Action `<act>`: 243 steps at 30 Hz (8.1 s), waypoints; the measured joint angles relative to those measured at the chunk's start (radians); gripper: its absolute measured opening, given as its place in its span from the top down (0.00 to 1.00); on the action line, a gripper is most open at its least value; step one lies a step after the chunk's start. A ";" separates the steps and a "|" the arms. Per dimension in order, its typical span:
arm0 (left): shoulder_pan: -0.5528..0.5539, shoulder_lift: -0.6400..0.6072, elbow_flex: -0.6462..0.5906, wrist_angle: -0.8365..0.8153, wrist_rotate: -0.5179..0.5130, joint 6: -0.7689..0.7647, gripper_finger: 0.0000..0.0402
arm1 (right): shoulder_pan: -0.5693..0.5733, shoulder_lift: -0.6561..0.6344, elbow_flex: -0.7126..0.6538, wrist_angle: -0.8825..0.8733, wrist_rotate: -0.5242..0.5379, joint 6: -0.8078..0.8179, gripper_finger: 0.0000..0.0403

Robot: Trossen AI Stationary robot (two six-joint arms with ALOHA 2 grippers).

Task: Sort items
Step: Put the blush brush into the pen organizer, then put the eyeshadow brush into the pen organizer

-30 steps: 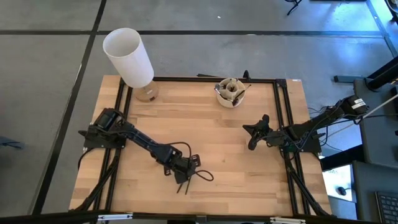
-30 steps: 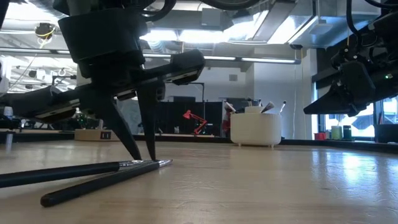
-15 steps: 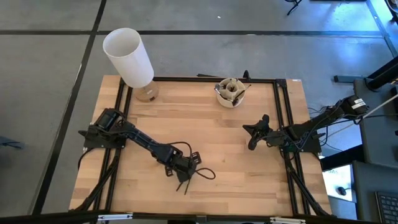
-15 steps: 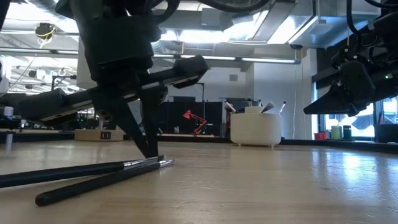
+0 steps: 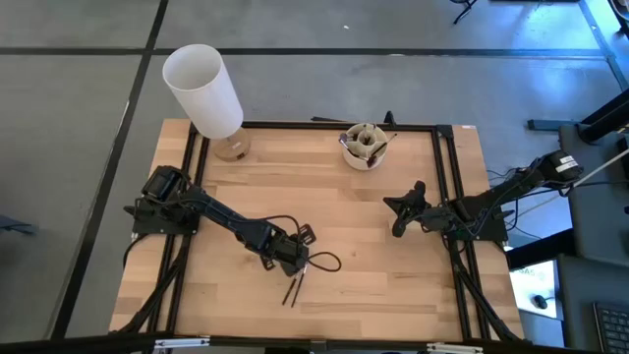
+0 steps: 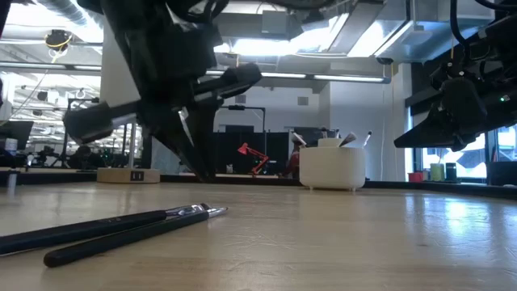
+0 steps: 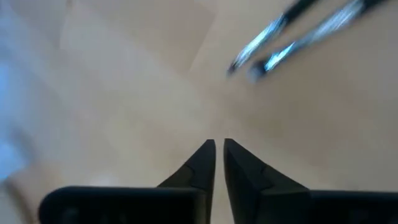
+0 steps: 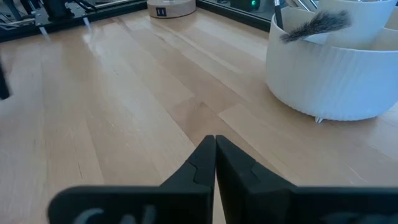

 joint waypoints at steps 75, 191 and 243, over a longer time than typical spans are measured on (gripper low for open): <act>0.421 -0.021 -0.012 0.799 -0.626 0.900 0.99 | 0.000 0.000 0.000 -0.016 0.000 0.018 0.97; 0.168 0.132 0.267 0.041 0.211 -1.449 0.73 | 0.000 0.013 0.000 -0.021 0.000 0.103 0.97; -0.013 0.343 0.486 -0.095 0.148 -1.996 0.64 | -0.030 0.013 0.000 0.080 0.018 0.067 0.97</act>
